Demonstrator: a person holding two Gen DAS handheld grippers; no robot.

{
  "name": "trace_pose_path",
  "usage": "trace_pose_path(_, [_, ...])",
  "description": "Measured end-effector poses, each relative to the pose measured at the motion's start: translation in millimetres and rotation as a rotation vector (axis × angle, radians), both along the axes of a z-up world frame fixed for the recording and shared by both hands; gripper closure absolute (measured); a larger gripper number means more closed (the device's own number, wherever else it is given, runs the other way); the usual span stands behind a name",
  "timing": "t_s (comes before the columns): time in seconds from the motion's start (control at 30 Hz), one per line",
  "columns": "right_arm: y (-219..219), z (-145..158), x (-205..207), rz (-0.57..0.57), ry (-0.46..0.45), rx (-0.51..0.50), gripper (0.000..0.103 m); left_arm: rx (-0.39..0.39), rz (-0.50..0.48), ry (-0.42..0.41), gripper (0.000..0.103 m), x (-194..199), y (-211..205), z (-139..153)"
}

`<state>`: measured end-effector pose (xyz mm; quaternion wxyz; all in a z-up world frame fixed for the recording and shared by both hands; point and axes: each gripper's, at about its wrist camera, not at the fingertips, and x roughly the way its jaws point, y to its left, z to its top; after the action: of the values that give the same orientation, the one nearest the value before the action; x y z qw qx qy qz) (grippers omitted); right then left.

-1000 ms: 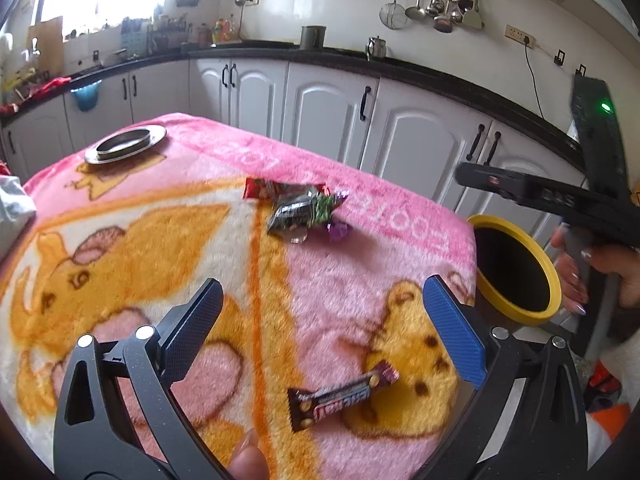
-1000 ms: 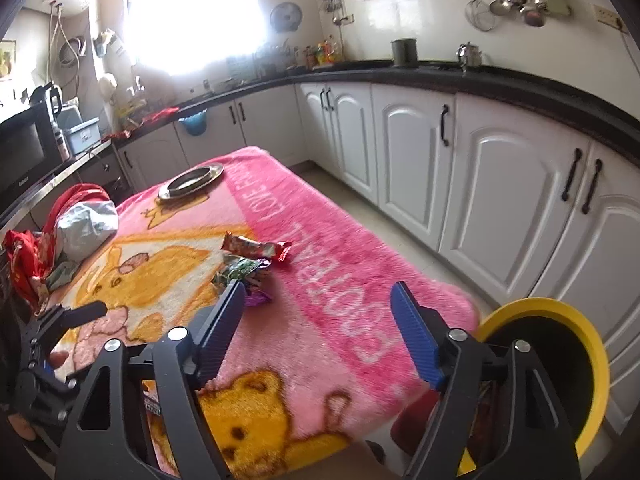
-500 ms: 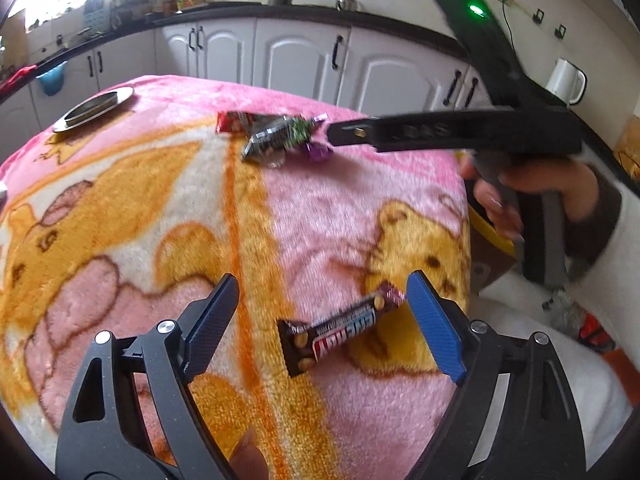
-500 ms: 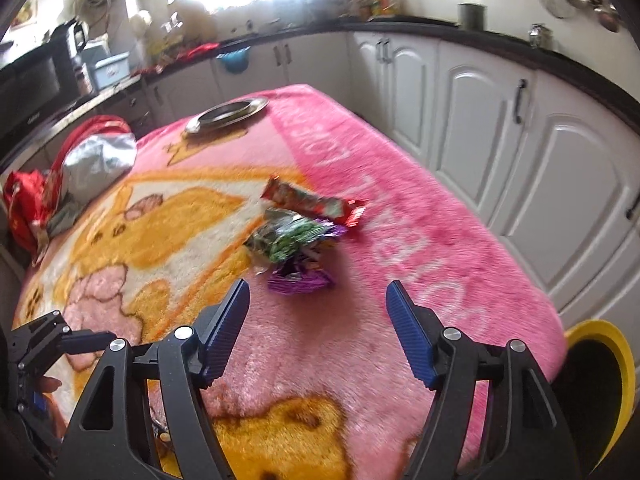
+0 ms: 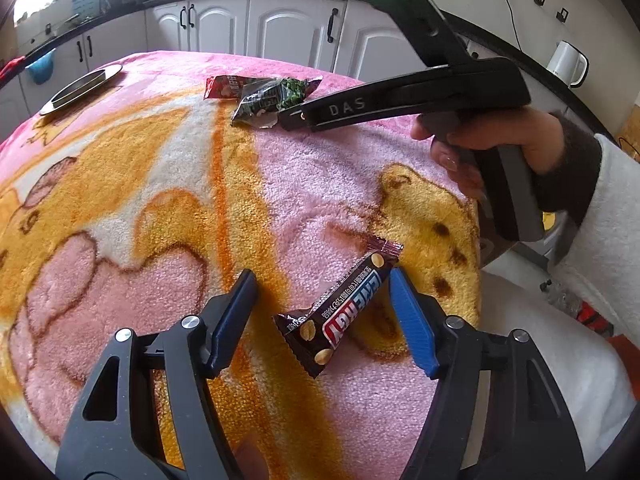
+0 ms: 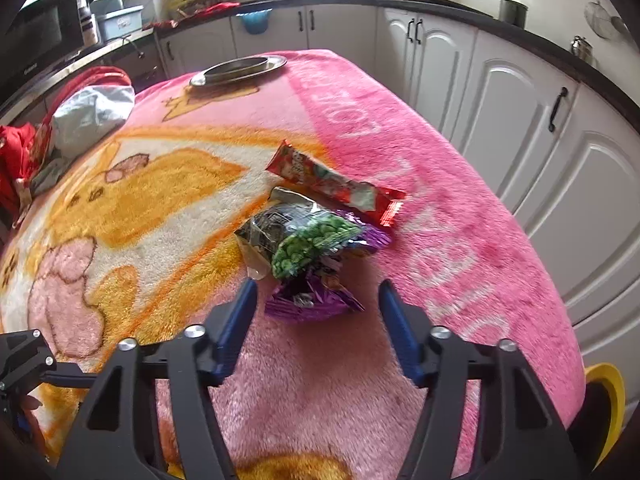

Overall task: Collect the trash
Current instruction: 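Grasp the chocolate bar with the left gripper while the right grasps the purple wrapper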

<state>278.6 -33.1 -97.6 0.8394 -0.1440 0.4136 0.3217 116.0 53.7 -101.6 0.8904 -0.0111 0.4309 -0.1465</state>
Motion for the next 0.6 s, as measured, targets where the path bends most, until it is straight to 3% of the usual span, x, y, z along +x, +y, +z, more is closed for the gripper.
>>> trace_pose_path(0.03, [1.4,-2.6,1.1,0.003,0.008,-0.006,0.058,0.001,0.001,0.000,0.046,-0.5,0.3,0.0])
trace_pose_path(0.2, [0.5,-5.7,-2.9,0.010,-0.005,-0.014,0.062,0.021,0.003,0.005,0.056,-2.4,-0.7,-0.2])
trace_pose_path(0.4, [-12.3,-7.4,-13.0,0.001,0.015,0.005,0.065,0.055,-0.006,0.006,0.090,-7.6,-5.5,0.8])
trace_pose_path(0.5, [-22.6,-7.8,-19.9,-0.023,0.032,0.022,0.074,0.050,-0.008,0.005,0.092,-10.2,-8.0,0.6])
trace_pose_path(0.6, [-33.2,-7.6,-27.4,-0.034,0.050,0.053,0.075,0.041,0.006,0.004,0.092,-9.1,-7.2,0.7])
